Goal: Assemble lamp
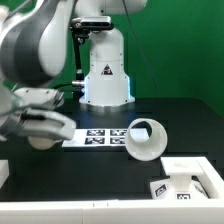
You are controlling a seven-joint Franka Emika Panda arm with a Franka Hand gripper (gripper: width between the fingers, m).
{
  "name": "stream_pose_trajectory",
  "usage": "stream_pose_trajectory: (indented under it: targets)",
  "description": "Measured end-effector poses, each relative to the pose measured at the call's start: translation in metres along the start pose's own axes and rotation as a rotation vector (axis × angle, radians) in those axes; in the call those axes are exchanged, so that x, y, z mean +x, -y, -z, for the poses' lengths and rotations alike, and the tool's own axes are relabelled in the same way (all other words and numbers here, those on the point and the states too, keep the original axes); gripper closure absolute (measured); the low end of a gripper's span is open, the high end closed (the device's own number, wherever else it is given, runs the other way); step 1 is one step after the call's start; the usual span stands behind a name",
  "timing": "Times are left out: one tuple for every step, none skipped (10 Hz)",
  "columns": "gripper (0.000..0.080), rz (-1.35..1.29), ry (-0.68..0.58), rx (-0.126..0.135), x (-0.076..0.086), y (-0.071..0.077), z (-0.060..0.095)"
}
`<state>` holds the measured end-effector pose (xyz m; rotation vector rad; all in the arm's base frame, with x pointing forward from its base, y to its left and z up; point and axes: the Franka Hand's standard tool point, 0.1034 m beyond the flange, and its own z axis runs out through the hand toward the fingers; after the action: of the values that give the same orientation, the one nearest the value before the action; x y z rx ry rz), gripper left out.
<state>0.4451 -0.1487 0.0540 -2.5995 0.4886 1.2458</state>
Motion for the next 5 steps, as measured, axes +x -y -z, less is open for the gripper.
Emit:
stream_pose_trajectory:
  targets:
    - [0.0229, 0.046, -0.112, -0.021, -0.013, 0.026, 0.027]
    - [0.0228, 0.077, -0.165, -0.025, -0.028, 0.044, 0.046]
    - [0.0228, 0.114, -0.257, -0.041, -0.037, 0.061, 0.074]
    - [0.0228, 0.133, -0.312, -0.065, -0.041, 0.068, 0.080]
    - [0.0228, 0.140, -0.379, -0.064, -0.035, 0.070, 0.080]
